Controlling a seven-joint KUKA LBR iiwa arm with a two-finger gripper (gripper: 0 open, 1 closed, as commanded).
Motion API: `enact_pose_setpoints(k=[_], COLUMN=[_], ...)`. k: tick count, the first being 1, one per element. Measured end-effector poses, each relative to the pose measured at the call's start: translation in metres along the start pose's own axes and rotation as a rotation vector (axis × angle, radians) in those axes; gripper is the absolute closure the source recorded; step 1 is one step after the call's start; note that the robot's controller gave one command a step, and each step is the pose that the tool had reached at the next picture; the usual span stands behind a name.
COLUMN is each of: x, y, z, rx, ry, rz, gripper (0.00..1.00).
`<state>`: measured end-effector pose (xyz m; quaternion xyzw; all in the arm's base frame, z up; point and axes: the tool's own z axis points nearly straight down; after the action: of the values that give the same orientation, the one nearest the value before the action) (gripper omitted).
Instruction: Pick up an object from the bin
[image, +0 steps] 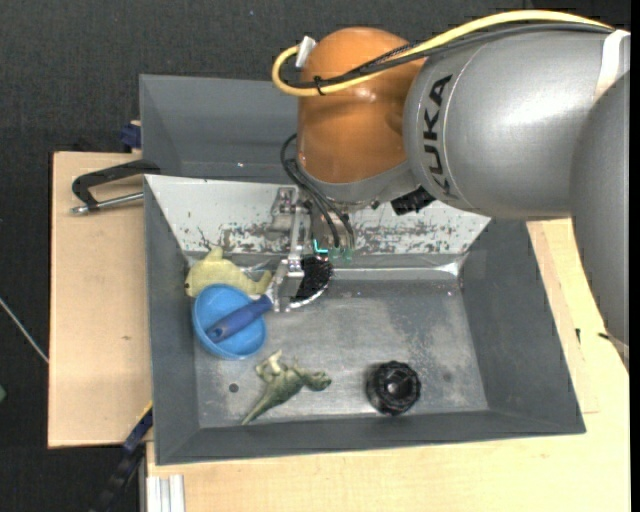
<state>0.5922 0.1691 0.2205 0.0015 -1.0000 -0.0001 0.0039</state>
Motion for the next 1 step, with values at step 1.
enact_pose_setpoints(k=[1], x=[0.0191], y=[0.0126], z=[0.143], rx=[-0.002], ry=[-0.004], rz=[0.03], gripper=[0.0])
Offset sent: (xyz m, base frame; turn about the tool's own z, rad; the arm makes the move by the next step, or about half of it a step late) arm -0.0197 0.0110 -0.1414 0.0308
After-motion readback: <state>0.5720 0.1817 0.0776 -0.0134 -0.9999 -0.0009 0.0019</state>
